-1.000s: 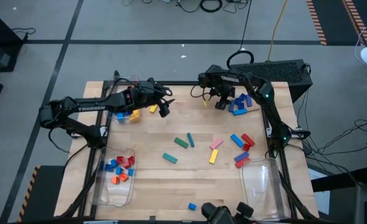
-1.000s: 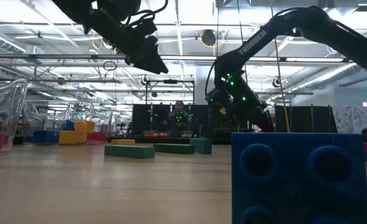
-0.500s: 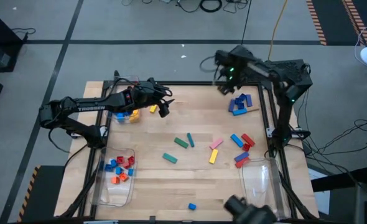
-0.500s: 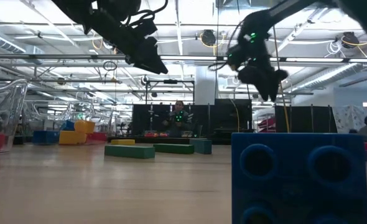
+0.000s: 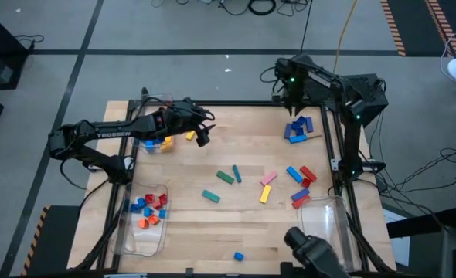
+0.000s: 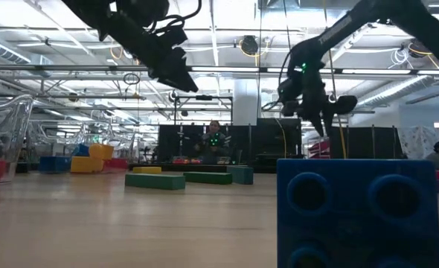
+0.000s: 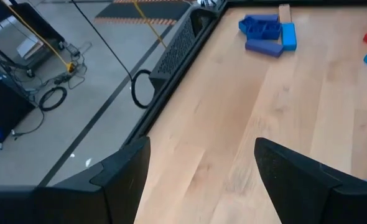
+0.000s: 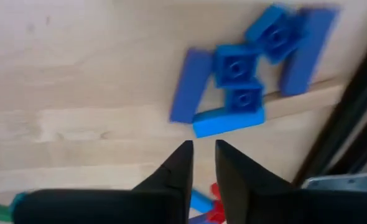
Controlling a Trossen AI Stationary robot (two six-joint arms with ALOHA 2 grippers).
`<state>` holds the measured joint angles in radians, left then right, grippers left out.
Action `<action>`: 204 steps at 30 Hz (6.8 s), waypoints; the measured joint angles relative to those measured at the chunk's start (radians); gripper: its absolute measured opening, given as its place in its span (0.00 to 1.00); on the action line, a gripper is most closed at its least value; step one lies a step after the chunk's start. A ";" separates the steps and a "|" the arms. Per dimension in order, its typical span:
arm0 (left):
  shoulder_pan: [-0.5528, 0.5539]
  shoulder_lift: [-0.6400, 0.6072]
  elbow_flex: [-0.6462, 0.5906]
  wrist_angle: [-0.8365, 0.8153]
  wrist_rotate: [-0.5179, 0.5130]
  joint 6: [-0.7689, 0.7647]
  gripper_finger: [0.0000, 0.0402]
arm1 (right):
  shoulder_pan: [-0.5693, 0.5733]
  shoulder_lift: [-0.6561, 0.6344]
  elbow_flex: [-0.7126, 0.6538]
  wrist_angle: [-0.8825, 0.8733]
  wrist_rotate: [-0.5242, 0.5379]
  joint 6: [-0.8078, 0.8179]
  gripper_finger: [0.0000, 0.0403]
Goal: Sort blocks by size
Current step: Put the red four stud game piece into the bottom left transparent bin
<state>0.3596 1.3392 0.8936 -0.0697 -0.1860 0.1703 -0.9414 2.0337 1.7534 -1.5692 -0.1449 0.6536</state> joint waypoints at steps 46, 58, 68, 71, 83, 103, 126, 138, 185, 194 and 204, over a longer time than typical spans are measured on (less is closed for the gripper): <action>-0.075 0.414 0.168 0.392 0.334 -0.037 0.72 | 0.594 -0.796 -1.011 0.282 -0.066 0.203 0.00; -0.080 0.407 0.168 0.361 0.301 -0.034 0.72 | 0.794 -0.594 -1.015 0.415 -0.052 0.288 0.00; -0.080 0.381 0.167 0.267 0.195 -0.026 0.72 | 0.803 -0.445 -1.009 0.576 -0.044 0.217 0.00; -0.079 0.331 0.167 0.182 0.120 -0.024 0.72 | 0.810 -0.443 -0.976 0.616 -0.043 0.203 0.00; -0.092 0.208 0.168 0.018 0.090 -0.033 0.72 | 0.840 -0.445 -0.679 0.257 0.054 0.033 0.04; -0.092 0.208 0.167 0.030 0.090 -0.005 0.72 | 0.831 -0.417 -0.884 0.419 -0.228 0.145 0.67; -0.092 0.209 0.167 0.035 0.082 -0.005 0.72 | 0.790 -0.413 -0.947 0.519 -0.227 0.192 0.46; -0.092 0.209 0.167 0.035 0.080 -0.005 0.72 | 0.791 -0.414 -0.944 0.340 -0.228 0.123 0.49; -0.092 0.209 0.167 0.039 0.080 -0.006 0.72 | 0.800 -0.414 -0.784 0.527 -0.167 -0.043 0.00; -0.092 0.209 0.167 0.022 0.079 -0.006 0.72 | 0.816 -0.414 -0.582 0.330 0.050 -0.151 0.05; -0.092 0.209 0.167 0.026 0.079 -0.006 0.72 | 0.845 -0.360 -0.708 0.318 0.038 -0.196 0.45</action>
<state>0.2678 1.5482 1.0607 -0.0441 -0.1066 0.1638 -0.0959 1.6735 1.0449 -1.2514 -0.1072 0.4576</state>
